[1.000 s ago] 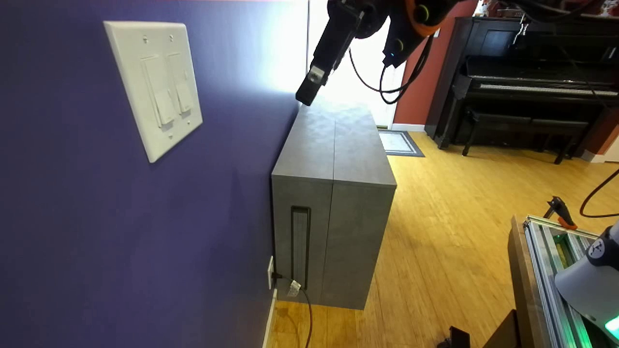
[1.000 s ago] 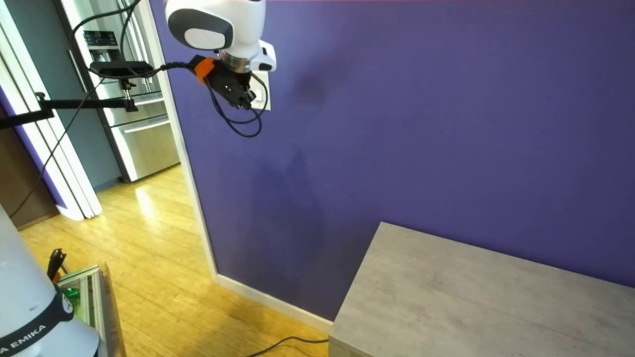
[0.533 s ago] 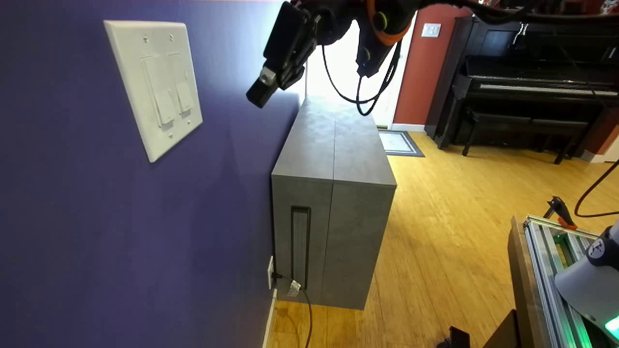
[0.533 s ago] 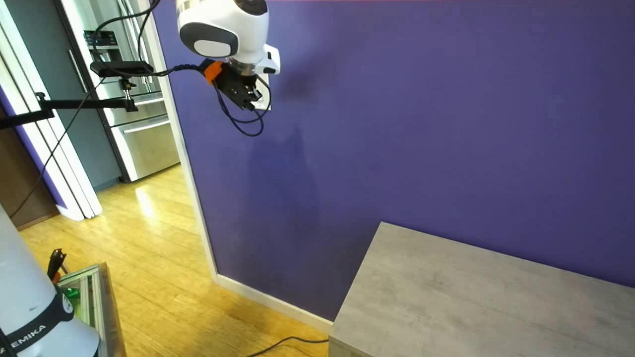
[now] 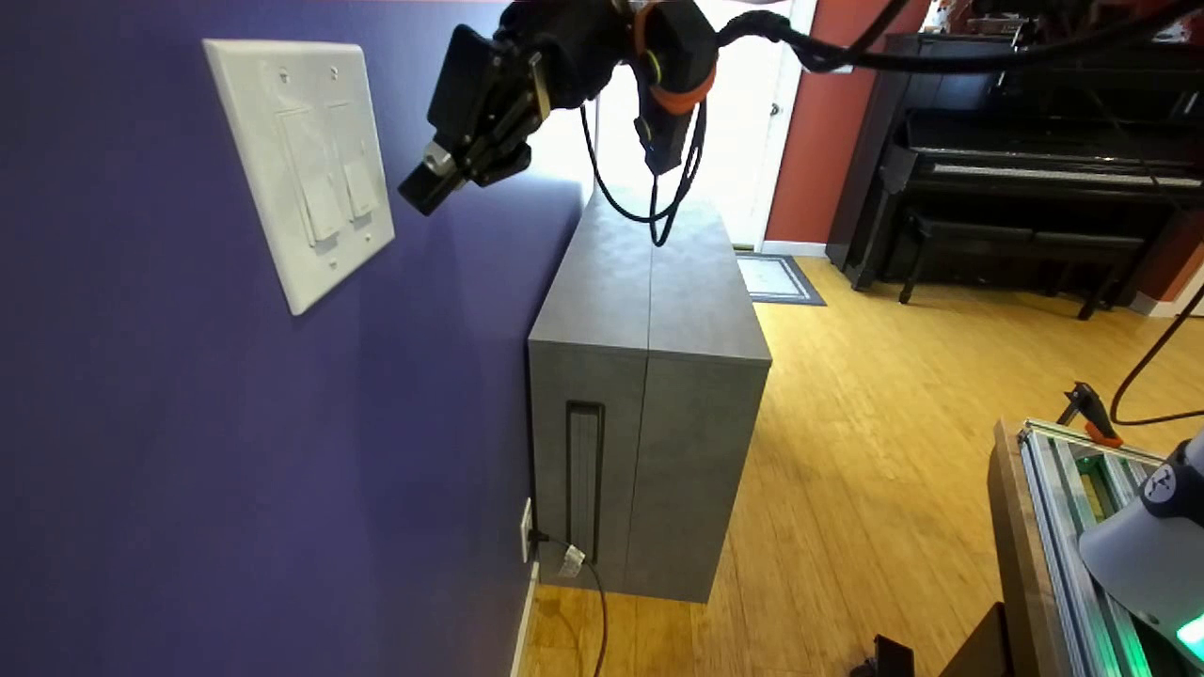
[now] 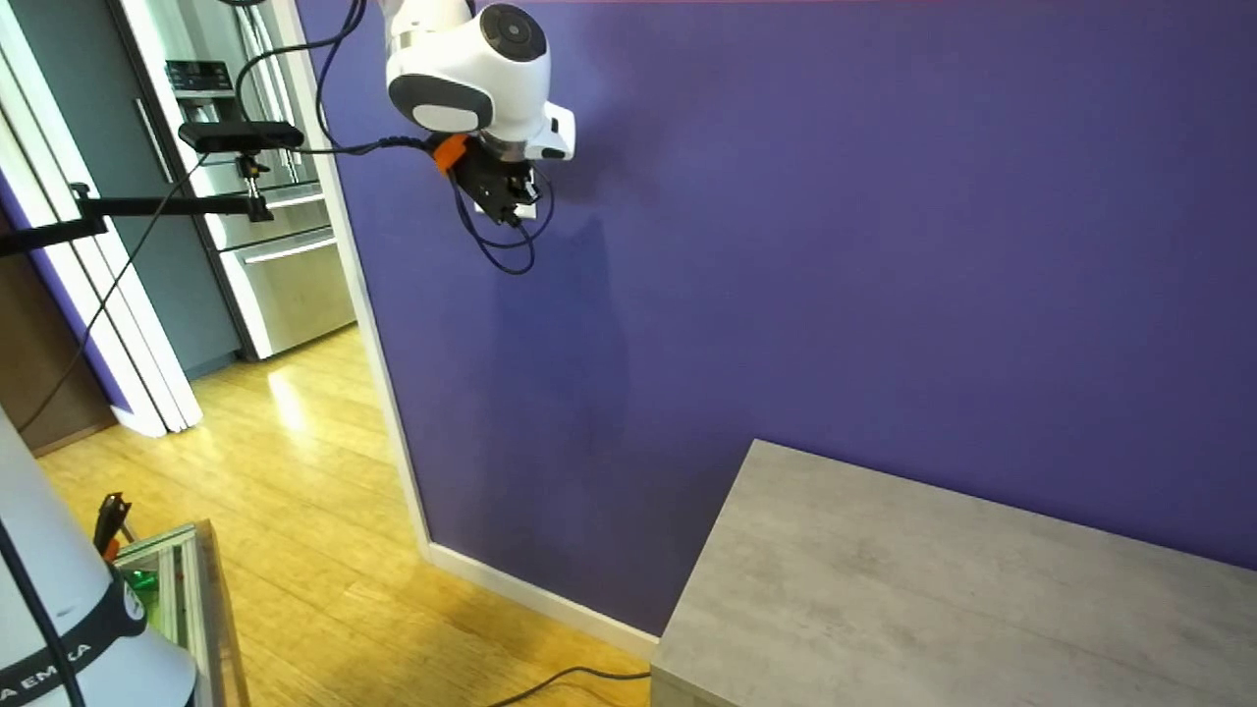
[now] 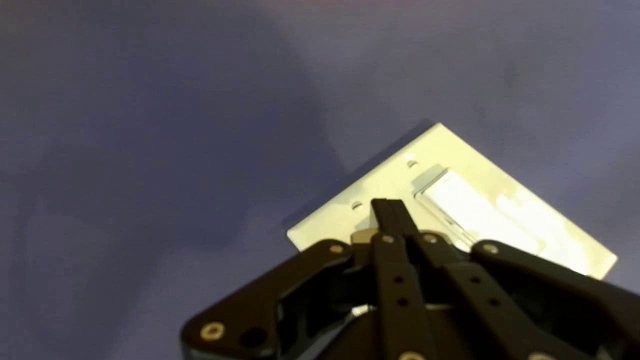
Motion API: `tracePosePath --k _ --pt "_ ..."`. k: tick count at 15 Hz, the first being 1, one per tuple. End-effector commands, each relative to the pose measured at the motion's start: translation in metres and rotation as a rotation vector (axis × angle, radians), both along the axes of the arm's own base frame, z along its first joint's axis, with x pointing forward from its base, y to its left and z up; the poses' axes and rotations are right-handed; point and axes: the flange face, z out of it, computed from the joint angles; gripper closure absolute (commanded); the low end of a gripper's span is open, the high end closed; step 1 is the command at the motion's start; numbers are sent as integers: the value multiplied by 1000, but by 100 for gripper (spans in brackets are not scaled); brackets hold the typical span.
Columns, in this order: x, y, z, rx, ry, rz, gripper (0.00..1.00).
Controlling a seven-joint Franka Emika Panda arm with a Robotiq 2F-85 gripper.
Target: Push the switch on the right
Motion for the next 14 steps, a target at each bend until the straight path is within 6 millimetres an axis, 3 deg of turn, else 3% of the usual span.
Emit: tracePosePath --k 1,6,11,14 --pt "19 9 6 92 10 -38 100" --pt "27 16 0 114 33 -52 100" --pt "6 11 -1 50 160 35 100" --pt "-11 -6 12 -66 220 98 100"
